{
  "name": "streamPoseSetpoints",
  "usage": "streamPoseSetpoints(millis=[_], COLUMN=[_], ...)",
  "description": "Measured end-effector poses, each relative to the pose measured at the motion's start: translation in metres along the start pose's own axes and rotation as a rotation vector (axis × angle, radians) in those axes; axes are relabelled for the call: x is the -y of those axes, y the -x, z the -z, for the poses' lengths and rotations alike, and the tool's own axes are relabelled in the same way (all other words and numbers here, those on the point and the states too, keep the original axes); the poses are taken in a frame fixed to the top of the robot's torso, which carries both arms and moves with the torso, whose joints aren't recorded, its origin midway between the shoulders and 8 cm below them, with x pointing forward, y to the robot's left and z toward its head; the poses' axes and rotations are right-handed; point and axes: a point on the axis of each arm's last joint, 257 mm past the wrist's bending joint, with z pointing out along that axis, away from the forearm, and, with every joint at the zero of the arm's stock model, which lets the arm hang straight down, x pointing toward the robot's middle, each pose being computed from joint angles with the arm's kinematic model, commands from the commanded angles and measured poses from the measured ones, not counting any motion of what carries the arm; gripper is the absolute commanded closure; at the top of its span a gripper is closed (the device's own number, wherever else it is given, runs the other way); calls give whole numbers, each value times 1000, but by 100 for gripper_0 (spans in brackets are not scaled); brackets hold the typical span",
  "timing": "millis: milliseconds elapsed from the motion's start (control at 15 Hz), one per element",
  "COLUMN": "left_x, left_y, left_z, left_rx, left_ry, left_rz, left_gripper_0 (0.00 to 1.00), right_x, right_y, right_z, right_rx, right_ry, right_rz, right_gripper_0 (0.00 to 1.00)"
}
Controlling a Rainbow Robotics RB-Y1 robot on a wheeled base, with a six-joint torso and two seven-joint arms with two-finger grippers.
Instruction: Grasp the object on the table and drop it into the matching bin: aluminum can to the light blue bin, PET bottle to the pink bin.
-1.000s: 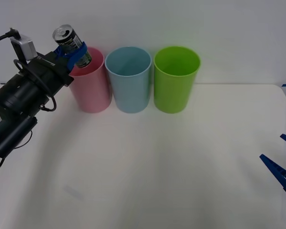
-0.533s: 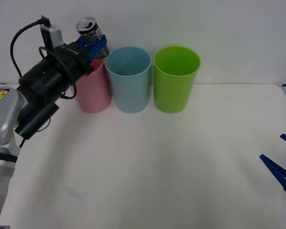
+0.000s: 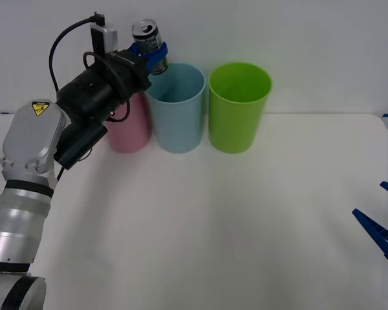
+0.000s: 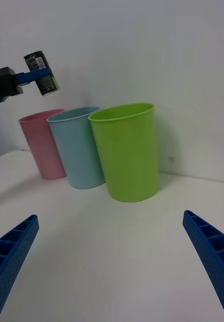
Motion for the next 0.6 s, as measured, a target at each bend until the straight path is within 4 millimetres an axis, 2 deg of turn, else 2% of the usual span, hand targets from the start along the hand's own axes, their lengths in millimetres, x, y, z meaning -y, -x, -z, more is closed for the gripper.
streamPoseSetpoints(millis=[333, 600], left_x=[-2, -1], left_y=[-11, -14], left_z=[-35, -55], left_rx=[-66, -105], left_ry=[-12, -21], left_rz=[-23, -41], left_gripper_0=[99, 99], right_x=[0, 0], right_y=[0, 0], right_z=[0, 0], right_rx=[0, 0], right_ry=[0, 0], right_rz=[0, 0], right_gripper_0=[0, 0])
